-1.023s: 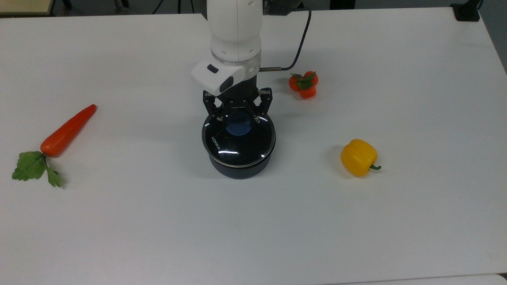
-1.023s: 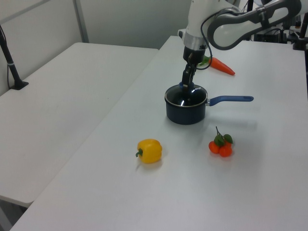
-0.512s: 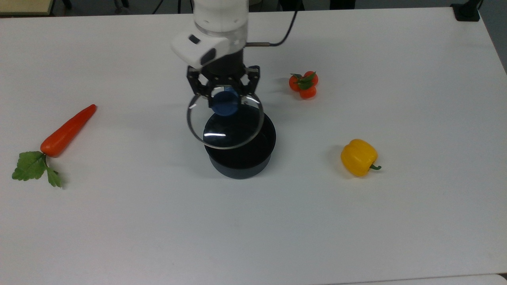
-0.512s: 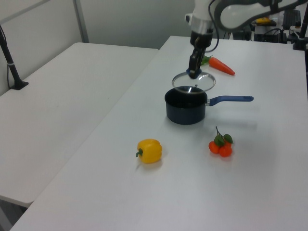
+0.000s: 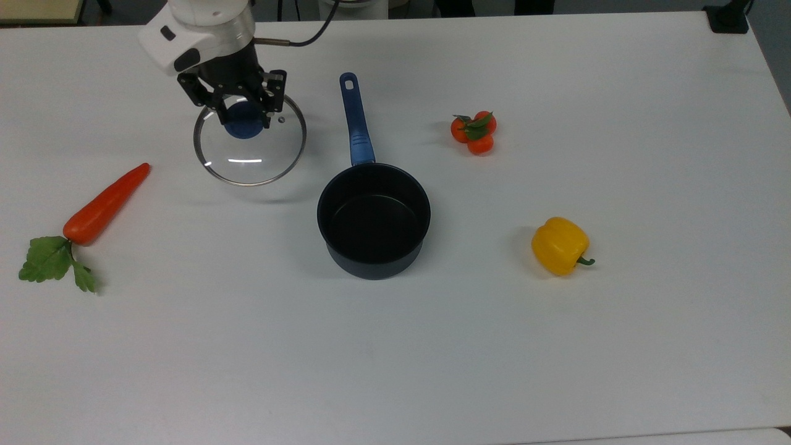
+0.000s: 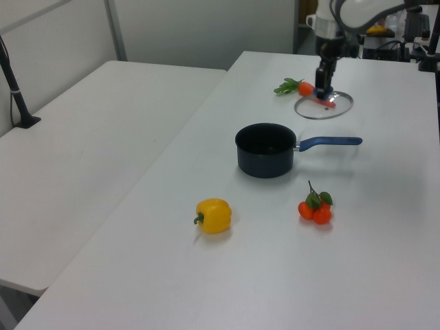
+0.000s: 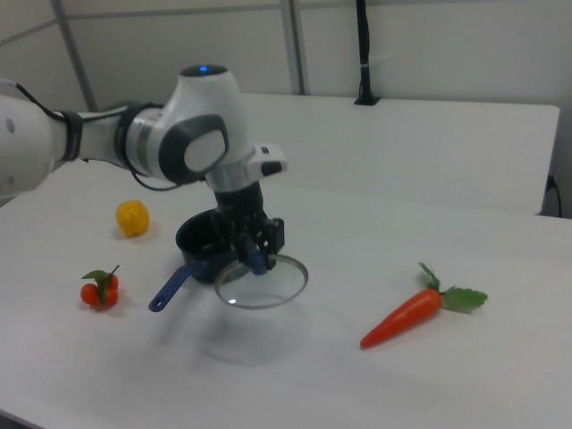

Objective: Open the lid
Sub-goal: 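Carry the lid away from the pan toward the carrot and hold it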

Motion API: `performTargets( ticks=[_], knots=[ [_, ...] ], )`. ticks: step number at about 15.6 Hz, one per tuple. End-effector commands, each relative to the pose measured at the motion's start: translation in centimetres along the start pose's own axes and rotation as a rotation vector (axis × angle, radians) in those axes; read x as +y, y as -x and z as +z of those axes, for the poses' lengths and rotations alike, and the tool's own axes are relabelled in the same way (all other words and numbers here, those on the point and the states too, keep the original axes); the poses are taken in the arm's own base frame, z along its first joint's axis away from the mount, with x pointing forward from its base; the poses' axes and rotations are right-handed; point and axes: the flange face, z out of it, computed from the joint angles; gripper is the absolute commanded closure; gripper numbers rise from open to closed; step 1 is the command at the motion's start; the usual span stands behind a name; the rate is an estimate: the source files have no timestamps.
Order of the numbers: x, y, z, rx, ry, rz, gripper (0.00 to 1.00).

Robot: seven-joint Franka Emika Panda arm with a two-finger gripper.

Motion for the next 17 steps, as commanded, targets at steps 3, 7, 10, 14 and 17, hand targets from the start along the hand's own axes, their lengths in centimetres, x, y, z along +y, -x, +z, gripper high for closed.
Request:
performTargets(
  ticks=[3,7,10,14,17],
  knots=[
    [0.5,1.6,5.5,0.046,0.004,-0.024,0.50],
    [1.5,0.4,8.5,0.101,0.012,-0.010,0.49],
    [1.8,0.2,8.9,0.108,0.013,-0.007,0.45],
    [2.0,0.3,8.4,0.103,0.013,-0.004,0.00],
    [1.3,-0.8,5.7,0.106,0.013,-0.006,0.00]
  ],
)
